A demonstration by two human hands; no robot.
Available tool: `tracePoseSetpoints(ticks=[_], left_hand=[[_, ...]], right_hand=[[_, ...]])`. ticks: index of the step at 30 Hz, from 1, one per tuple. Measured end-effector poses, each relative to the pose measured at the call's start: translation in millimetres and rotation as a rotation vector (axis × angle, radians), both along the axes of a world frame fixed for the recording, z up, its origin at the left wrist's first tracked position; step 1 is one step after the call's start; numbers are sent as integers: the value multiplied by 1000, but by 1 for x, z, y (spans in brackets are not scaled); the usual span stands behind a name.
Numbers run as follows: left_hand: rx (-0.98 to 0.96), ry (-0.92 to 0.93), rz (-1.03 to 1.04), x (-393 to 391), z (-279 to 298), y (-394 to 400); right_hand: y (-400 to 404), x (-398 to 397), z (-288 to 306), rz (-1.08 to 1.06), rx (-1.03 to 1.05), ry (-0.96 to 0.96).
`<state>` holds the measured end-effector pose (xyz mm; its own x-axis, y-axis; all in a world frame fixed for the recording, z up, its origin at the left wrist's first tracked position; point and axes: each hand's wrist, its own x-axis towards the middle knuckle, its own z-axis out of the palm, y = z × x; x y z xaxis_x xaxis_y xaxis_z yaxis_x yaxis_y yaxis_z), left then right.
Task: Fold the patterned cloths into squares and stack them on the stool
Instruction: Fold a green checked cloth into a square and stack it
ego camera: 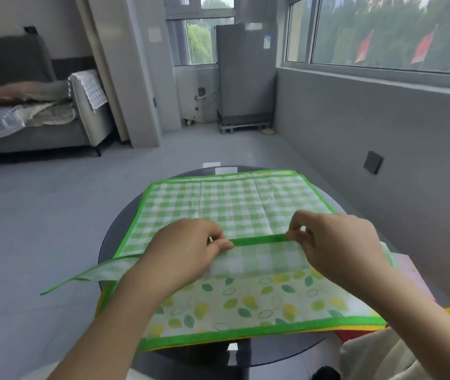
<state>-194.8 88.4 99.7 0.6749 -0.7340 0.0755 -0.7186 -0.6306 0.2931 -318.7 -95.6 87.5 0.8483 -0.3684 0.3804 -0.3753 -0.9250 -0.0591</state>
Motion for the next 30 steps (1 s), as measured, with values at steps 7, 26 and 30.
tracePoseSetpoints(ticks=[7,26,30], left_hand=[[-2,-165,2,37,13,-21],[-104,-145,20,101,-127,-82],[-133,-132,8,88,-130,-83]], right_hand=[[-24,43,14,72,-58,-29],[-72,112,-108,81,105,97],[-72,108,-109,52,98,60]])
